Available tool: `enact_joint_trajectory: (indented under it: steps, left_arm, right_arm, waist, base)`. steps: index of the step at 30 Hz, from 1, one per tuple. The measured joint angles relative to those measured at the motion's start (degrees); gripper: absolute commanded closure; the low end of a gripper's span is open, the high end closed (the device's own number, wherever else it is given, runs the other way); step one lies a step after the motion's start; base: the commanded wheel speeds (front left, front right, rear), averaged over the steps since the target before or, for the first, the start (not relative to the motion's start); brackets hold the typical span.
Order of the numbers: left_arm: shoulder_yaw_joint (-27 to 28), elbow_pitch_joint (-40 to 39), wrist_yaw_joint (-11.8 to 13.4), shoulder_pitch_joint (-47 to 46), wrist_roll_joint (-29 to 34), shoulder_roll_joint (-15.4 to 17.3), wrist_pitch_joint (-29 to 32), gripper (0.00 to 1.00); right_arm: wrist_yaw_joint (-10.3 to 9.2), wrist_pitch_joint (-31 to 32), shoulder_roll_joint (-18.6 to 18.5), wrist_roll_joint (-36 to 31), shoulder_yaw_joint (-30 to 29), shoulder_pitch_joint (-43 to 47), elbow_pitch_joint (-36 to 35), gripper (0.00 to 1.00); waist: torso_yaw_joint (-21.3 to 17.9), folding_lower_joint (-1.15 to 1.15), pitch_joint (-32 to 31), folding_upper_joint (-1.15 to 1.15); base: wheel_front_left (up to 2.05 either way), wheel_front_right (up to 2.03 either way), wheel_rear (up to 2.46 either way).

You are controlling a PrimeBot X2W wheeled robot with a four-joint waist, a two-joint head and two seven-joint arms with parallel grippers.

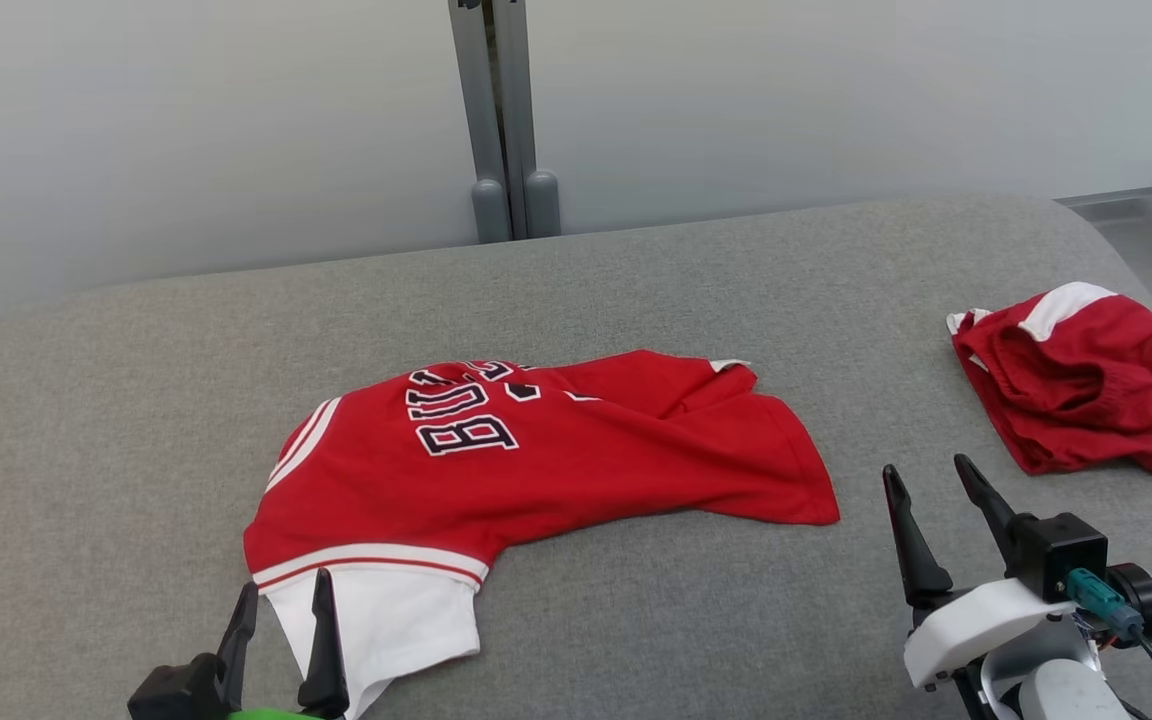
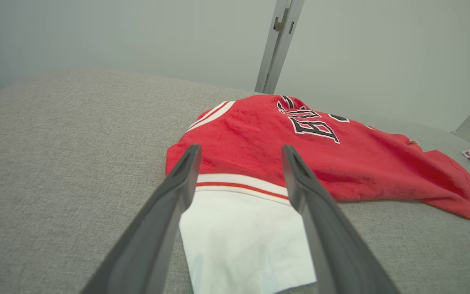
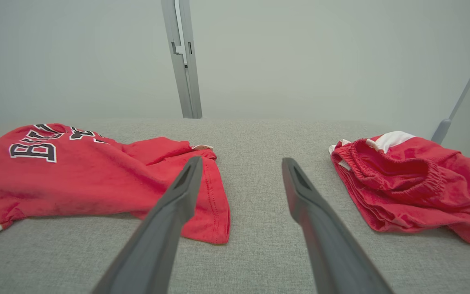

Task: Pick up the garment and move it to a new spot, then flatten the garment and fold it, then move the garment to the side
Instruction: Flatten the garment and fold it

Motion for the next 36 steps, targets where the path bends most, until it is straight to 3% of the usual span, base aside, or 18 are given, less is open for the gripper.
enact_joint_trajectory:
  steps: [23,29,36]
  left_arm:
    - [-0.85,1.86,0.03,0.91,1.37,-0.2,0.4,0.0]
    - [0.47,6.48,3.31,1.49,-2.03,-0.23,9.18,0.0]
    - [-0.04,10.1,5.69,1.07,-5.91,-0.25,14.79,0.0]
  right_arm:
    - [0.0,0.0,0.0,0.63,1.66,0.55,0.71,0.0]
    - [0.0,0.0,0.0,0.97,1.66,0.58,1.56,0.0]
    - [0.0,0.0,0.01,1.4,2.24,0.53,2.14,0.0]
  waist:
    - [0.3,0.0,-0.49,0.0]
    - [0.42,0.0,0.08,0.0]
    - [0.12,0.0,0.68,0.0]
  base:
    - [0.0,0.0,0.0]
    - [0.0,0.0,0.0]
    - [0.0,0.0,0.0]
